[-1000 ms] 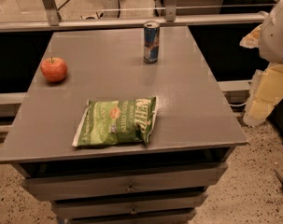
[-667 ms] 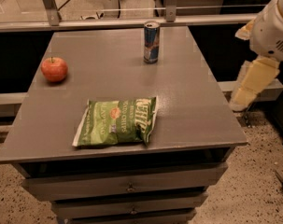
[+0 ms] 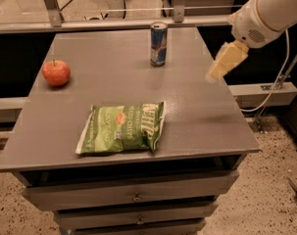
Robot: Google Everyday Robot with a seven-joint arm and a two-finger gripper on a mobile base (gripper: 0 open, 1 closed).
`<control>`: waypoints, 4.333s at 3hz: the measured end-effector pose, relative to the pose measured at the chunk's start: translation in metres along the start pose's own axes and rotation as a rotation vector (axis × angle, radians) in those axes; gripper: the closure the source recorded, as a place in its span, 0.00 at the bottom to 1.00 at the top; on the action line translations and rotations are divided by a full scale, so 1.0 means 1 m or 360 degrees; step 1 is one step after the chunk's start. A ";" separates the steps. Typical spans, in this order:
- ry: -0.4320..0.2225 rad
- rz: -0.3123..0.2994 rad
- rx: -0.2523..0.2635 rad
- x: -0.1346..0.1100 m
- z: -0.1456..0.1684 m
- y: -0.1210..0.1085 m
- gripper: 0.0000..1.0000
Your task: Move redbull can near apple
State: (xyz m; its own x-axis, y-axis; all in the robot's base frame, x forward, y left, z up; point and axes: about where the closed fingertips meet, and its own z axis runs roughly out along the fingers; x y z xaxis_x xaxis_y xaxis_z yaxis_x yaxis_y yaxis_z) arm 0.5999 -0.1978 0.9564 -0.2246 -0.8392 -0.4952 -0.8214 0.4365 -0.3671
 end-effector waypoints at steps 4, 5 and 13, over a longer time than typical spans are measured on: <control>-0.0720 0.0459 -0.0218 -0.098 0.148 -0.066 0.00; -0.0803 0.0483 -0.0265 -0.113 0.170 -0.060 0.17; -0.1319 0.0031 -0.0883 -0.318 0.184 0.097 0.85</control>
Offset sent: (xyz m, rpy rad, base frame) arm 0.1608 0.0659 -0.0216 0.5883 -0.0172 -0.0338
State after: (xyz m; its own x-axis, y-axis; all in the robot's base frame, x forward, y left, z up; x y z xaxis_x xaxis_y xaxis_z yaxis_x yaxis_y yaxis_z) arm 0.6879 0.1709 0.9335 0.0226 -0.2496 -0.9681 -0.9977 0.0569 -0.0380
